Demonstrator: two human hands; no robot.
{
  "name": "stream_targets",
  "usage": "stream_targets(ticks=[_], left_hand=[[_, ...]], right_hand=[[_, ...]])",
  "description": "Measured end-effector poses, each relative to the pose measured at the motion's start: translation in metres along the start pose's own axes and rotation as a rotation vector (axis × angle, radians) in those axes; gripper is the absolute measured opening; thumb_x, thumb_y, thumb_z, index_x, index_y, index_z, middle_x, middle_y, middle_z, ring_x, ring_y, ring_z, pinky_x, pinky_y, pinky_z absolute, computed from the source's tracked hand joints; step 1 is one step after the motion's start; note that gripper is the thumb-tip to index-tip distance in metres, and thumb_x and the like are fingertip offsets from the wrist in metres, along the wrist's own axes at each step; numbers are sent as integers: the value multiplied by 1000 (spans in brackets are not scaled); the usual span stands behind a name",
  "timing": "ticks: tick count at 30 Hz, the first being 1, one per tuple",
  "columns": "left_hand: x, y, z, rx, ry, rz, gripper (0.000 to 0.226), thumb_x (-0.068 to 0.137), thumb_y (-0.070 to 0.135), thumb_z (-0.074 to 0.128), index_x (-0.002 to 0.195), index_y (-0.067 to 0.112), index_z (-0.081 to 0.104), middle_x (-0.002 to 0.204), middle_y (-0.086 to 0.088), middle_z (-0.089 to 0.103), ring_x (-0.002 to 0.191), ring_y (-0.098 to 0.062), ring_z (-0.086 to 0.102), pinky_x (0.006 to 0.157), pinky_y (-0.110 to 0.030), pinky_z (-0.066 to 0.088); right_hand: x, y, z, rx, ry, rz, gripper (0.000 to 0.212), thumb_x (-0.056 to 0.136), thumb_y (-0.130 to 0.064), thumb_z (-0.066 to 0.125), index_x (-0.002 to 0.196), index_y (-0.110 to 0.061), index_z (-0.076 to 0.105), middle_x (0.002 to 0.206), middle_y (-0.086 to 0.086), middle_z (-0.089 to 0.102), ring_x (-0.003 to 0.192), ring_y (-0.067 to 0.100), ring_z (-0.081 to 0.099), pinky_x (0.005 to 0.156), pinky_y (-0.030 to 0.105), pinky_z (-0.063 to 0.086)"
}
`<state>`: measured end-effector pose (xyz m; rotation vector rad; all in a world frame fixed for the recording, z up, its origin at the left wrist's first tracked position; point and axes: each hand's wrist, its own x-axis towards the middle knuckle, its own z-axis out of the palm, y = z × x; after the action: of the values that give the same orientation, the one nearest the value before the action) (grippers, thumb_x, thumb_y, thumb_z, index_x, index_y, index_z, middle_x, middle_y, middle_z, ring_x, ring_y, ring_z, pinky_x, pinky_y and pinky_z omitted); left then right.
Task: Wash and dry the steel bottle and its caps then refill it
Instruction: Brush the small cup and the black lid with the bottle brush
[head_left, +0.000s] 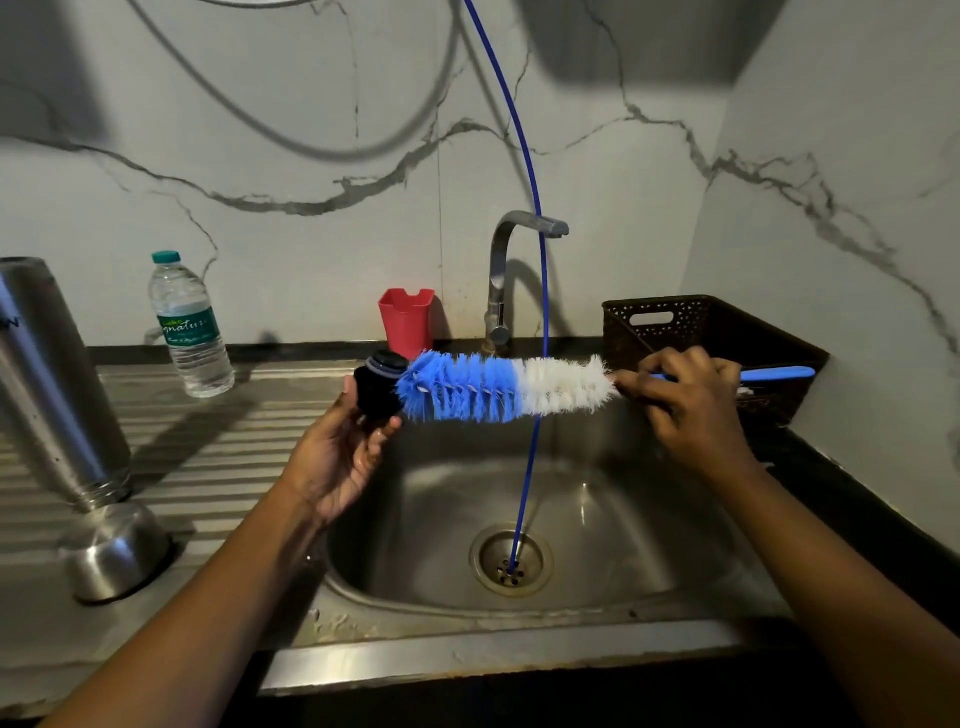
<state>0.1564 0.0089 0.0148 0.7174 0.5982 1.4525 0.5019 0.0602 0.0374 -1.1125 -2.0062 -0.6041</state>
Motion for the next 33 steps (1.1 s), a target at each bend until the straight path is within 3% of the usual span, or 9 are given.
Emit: stream_targets(ticks=[10,15,21,25,29,33], left_hand=[[5,-1,-4,-30,11,-57,73,12,35,98,78,10,79,79,-12,72,60,-18,70,42,-18,53],[6,-7,0,-15,0,-49,73,11,35,98,77,10,79,81,-13,73,59,-20,71,40,-20,52],[7,-5,-1,-21,-4,-13,73,11,37,98,76,9,79,80,-14,73,62,-21,71,42,-20,53],[5,-12,4,-2,-28,-11,72,16,38,98,79,11,79,87,-11,74,68,-23,72,44,-21,54],[7,-9,1,-30,-19,17,73,14,37,98,79,12,79,86,-11,74,68,-23,72,44,-21,54],[5,-16,7,-22,-38,-28,79,18,34,99,88,6,77,92,-16,73,72,-26,73,46,-24,56]], right_hand=[[-1,14,-6,112,69,185,40,74,-9,53,107,-23,70,93,2,62,89,21,46,75,33,18],[4,-26,13,132,-19,81,36,75,-15,53,103,-27,72,89,-1,62,86,16,45,63,27,7],[-2,1,6,170,-20,117,40,74,-11,54,107,-28,70,92,1,64,88,16,44,72,29,14],[4,-28,16,223,-73,110,38,76,-15,53,106,-27,71,93,0,63,90,15,44,73,30,17],[-2,-13,10,219,-80,88,38,73,-11,55,105,-23,72,93,3,64,88,29,56,73,36,24],[1,-25,16,248,-109,128,36,74,-12,56,104,-22,73,93,2,64,90,24,53,72,31,19]])
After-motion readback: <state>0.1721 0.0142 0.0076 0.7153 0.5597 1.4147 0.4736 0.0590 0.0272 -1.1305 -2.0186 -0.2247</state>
